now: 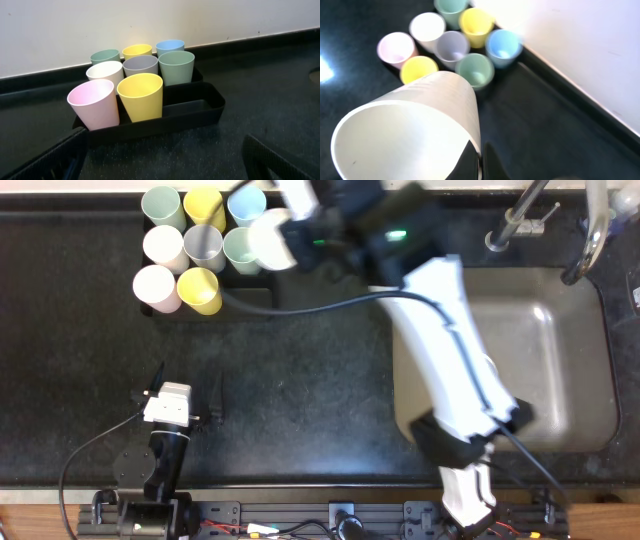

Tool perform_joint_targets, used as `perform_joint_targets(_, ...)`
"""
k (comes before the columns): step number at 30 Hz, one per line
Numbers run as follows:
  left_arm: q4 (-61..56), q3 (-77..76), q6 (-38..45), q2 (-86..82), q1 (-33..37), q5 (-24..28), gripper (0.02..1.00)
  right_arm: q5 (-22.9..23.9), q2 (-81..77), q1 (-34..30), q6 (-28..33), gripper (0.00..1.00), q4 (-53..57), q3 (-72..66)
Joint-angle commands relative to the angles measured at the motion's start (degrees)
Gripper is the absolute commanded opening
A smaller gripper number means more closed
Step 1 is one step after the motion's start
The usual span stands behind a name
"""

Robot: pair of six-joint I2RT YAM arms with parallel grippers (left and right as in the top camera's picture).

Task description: Store Cups

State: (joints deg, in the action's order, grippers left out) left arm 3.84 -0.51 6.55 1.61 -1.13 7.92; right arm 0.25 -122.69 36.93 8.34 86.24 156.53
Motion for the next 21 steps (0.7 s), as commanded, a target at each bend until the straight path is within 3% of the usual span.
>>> perform_joint_targets(1, 0.15, 0.04, 1.11, -0.7, 0.04, -0.04, 0.998, 1.84, -6.64, 3.32, -1.11, 0.042, -0.7, 3.06)
perform_joint_targets(10, 0.15, 0.04, 1.14, -0.7, 0.04, -0.04, 1.0, 5.68, -12.09, 3.82, -0.61, 0.042, -3.5, 2.99)
perform_joint_targets(21, 0.15, 0.04, 1.14, -0.7, 0.04, -0.02, 1.0, 4.42, -16.33, 3.67, -0.15, 0.042, -1.86, 2.97)
